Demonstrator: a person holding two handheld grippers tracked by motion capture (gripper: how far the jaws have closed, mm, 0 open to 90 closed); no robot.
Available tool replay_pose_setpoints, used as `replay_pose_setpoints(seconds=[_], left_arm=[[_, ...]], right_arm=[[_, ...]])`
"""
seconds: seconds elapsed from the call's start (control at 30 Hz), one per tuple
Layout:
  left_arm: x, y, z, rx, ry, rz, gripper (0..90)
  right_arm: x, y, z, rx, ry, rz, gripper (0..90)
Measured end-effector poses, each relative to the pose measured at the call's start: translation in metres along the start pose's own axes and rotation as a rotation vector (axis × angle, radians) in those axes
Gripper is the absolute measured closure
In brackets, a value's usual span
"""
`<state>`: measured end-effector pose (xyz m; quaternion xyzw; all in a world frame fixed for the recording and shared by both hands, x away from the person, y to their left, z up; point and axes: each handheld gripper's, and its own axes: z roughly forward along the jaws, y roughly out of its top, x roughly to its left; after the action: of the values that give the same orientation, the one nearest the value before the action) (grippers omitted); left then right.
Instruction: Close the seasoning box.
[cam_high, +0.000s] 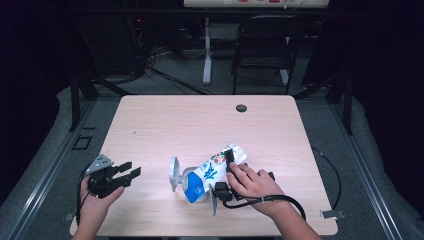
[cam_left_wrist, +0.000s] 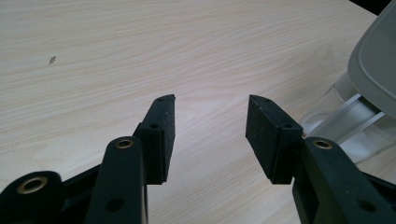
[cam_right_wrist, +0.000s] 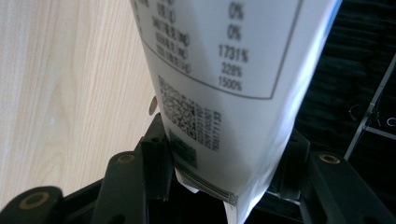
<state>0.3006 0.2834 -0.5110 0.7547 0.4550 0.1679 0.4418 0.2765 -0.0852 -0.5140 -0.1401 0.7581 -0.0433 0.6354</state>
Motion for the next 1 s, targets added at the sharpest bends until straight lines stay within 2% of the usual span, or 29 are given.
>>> replay_pose_setpoints(seconds=[0.43,1.0], left_arm=[[-0.0003,-0.0003,0.0007,-0.011,0.002,-0.002,52.9],[0.0006,-0.0002,0.0001,0.001,0.001,-0.002,52.9]], right_arm=[[-0.0002,-0.0001,-0.0001,-0.002,-0.001,-0.002,50.9],[-0.0001,-0.0001,-0.0006,-0.002,-0.004,-0.005,51.1]])
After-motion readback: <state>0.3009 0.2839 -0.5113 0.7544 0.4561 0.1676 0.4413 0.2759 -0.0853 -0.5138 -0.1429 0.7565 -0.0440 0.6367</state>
